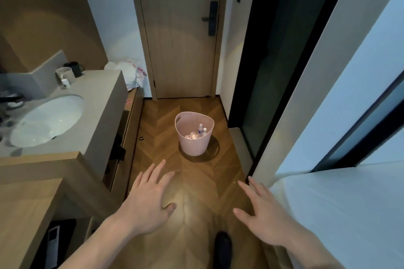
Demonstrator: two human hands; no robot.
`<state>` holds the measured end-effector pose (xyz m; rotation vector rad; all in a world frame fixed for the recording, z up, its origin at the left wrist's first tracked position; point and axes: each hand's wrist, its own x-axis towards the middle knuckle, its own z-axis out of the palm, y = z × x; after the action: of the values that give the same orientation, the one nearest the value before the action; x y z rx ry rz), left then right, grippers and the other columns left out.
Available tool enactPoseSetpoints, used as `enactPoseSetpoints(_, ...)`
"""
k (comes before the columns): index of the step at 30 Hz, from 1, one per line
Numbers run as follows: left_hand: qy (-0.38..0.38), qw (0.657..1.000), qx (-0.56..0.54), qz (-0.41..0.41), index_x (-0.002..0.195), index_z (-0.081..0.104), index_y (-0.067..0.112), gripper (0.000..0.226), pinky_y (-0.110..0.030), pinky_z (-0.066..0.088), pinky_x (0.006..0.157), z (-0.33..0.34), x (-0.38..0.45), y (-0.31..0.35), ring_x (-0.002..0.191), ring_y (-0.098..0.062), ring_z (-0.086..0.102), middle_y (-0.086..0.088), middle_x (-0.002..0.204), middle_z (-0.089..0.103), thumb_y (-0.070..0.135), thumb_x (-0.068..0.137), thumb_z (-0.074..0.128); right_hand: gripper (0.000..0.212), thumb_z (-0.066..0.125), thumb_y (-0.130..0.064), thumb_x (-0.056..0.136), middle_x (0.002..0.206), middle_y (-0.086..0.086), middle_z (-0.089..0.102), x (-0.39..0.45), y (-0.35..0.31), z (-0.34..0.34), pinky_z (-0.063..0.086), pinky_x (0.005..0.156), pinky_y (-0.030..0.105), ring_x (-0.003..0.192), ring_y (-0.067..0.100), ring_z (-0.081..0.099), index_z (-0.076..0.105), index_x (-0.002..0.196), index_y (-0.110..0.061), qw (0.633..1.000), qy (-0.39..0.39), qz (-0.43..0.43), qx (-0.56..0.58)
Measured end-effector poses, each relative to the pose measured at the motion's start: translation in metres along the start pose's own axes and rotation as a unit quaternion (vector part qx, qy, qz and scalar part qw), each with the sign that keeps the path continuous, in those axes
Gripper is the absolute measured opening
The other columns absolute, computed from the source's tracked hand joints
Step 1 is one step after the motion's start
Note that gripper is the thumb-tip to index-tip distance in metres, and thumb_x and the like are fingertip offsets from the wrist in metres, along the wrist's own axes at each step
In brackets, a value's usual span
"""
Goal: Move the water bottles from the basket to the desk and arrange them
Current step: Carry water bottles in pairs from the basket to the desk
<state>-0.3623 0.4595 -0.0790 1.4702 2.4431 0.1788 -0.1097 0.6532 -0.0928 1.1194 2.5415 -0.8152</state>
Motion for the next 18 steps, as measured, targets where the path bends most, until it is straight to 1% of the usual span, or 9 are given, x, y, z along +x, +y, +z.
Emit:
enactPoseSetpoints(4,-0.006,1.000,-0.006,-0.015,0.160,0.017,0.044,0.075,-0.041,-0.002,0.127,-0.006,0.086,0.000,0.160,-0.023,-0.010,0.008,0.172,-0.015,0.057,0.097,0.056,0.083,0.047,-0.070,0.099,0.175,-0.015,-0.012,0.085,0.019,-0.032,0.009,0.133,0.045,0.163,0.022,-0.005,0.006,0.167,-0.044,1.000,-0.018,-0.008,0.012)
enactPoseSetpoints(6,-0.009,1.000,-0.004,-0.029,0.159,0.020,0.041,0.073,-0.042,-0.002,0.128,-0.011,0.130,0.000,0.160,-0.022,-0.011,0.007,0.173,-0.015,0.056,0.097,0.056,0.084,0.046,-0.071,0.099,0.175,-0.015,-0.013,0.129,0.028,-0.051,0.009,0.133,0.045,0.163,0.022,-0.006,0.005,0.167,-0.043,0.999,-0.030,-0.013,0.010)
enactPoseSetpoints(11,-0.013,0.997,-0.022,-0.075,0.162,0.020,0.037,0.076,-0.042,-0.001,0.128,-0.026,0.228,0.009,0.160,-0.021,-0.009,0.007,0.173,-0.012,0.060,0.098,0.054,0.083,0.047,-0.069,0.100,0.175,-0.015,-0.012,0.226,0.036,-0.111,0.010,0.133,0.048,0.163,0.022,-0.004,0.004,0.167,-0.044,0.997,-0.067,-0.026,-0.005)
enactPoseSetpoints(15,-0.012,0.994,-0.039,-0.103,0.163,0.017,0.039,0.079,-0.041,-0.002,0.126,-0.030,0.285,0.013,0.160,-0.021,-0.008,0.009,0.173,-0.010,0.061,0.098,0.054,0.079,0.049,-0.062,0.104,0.175,-0.015,-0.010,0.289,0.038,-0.151,0.012,0.131,0.049,0.163,0.021,-0.005,0.006,0.166,-0.044,0.995,-0.086,-0.043,-0.016)
enactPoseSetpoints(18,-0.009,0.992,-0.049,-0.120,0.163,0.019,0.039,0.078,-0.041,-0.001,0.126,-0.034,0.326,0.005,0.160,-0.020,-0.007,0.010,0.173,-0.009,0.061,0.097,0.055,0.077,0.049,-0.063,0.103,0.175,-0.017,-0.007,0.337,0.031,-0.175,0.012,0.130,0.051,0.163,0.020,-0.004,0.008,0.166,-0.045,0.994,-0.091,-0.050,-0.018)
